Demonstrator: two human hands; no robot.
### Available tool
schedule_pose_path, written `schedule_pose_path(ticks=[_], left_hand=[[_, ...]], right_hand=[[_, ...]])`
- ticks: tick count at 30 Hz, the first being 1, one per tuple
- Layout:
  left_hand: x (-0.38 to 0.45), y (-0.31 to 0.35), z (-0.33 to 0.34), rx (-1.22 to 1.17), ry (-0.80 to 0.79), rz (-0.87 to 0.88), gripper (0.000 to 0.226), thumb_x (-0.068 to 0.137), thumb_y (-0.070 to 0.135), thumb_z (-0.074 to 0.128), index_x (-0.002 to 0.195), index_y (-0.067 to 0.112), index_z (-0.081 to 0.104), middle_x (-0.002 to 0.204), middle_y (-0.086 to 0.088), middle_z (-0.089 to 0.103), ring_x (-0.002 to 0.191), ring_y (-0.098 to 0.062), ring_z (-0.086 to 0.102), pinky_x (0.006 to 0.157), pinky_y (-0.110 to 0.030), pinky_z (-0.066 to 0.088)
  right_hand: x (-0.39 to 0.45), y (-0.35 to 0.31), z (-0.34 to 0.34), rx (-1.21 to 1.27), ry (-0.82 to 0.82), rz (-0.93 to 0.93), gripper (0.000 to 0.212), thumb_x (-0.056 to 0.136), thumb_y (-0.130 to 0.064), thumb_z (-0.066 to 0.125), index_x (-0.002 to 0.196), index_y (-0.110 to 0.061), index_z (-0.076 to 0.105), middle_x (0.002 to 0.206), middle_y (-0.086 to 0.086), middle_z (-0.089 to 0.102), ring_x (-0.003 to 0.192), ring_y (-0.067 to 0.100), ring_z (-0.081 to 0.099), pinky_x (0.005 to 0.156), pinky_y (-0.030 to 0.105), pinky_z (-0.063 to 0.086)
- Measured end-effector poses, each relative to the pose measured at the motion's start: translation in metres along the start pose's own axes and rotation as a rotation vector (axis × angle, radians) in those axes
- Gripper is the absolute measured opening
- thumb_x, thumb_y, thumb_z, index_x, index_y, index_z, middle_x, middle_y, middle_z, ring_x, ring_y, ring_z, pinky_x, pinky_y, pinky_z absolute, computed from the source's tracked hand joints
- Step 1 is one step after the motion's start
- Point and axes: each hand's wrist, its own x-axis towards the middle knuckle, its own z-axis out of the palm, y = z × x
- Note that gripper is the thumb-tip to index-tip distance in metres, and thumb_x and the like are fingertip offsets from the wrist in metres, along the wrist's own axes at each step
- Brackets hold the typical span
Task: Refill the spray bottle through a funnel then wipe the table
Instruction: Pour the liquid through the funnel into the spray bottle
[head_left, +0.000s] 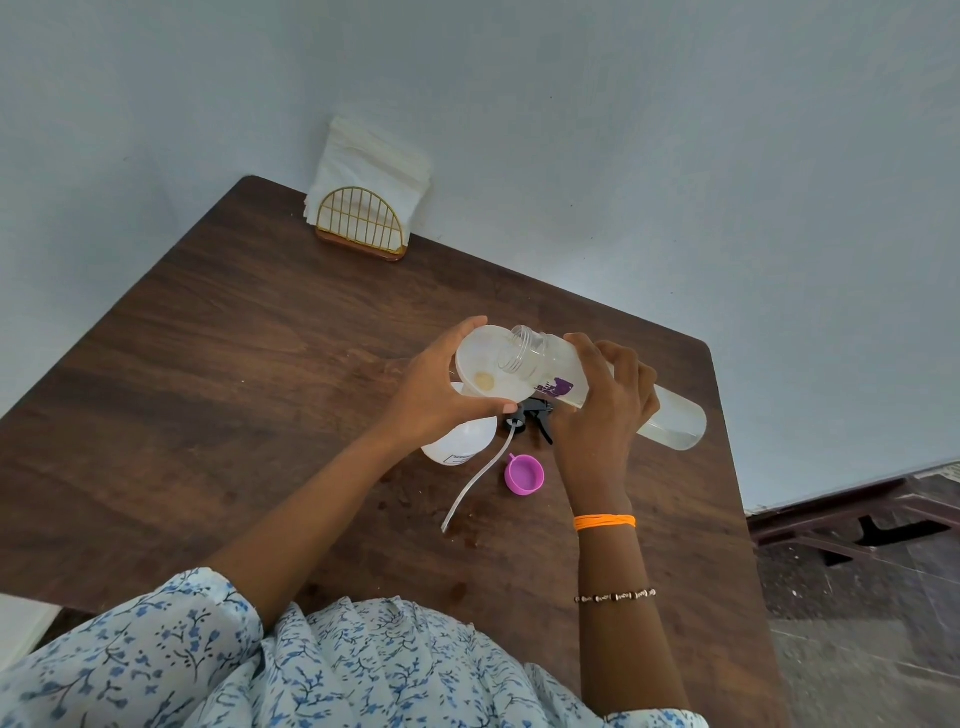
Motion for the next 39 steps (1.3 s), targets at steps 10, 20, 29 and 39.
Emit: schedule_pose_path(ticks=[10,20,29,39], left_hand=[[0.0008,-0.0007,-0.0001,-0.006,0.000,-0.003,0.092,0.062,0.029,0.085,0.139,0.030,0.034,0.142,0.004,0.043,0.122,-0.010,0.042,0.096,-0.028,0.043],[0.0005,0.0003,0.0004,0.008,0.001,-0.006,0.092,0.063,0.030,0.084,0.139,0.030,0.034,0.143,0.003,0.042,0.124,-0.011,0.041,0.097,-0.029,0.042],[-0.0005,0.0019,-0.0002,0.012,-0.001,-0.008,0.092,0.063,0.029,0.084,0.140,0.030,0.033,0.143,0.003,0.042,0.124,-0.013,0.042,0.097,-0.030,0.042],[-0.0005,0.0015,0.0000,0.010,0.000,0.000,0.092,0.063,0.029,0.085,0.139,0.029,0.034,0.142,0.004,0.043,0.122,-0.010,0.042,0.097,-0.029,0.042]], right_hand=[[0.0003,-0.0005,-0.0013,-0.007,-0.003,-0.002,0.061,0.059,0.007,0.075,0.114,-0.015,0.063,0.114,0.012,0.057,0.110,0.032,0.044,0.095,0.045,0.030],[0.0005,-0.0011,-0.0008,-0.015,-0.003,0.003,0.062,0.057,0.006,0.078,0.113,-0.016,0.063,0.114,0.012,0.057,0.110,0.032,0.045,0.096,0.048,0.032],[0.0001,-0.0010,-0.0019,-0.025,-0.012,0.006,0.062,0.058,0.007,0.077,0.114,-0.016,0.062,0.114,0.013,0.056,0.111,0.033,0.044,0.097,0.048,0.030],[-0.0005,0.0001,-0.0018,-0.038,-0.002,0.003,0.063,0.057,0.009,0.074,0.114,-0.017,0.063,0.114,0.011,0.056,0.111,0.031,0.044,0.097,0.044,0.026]])
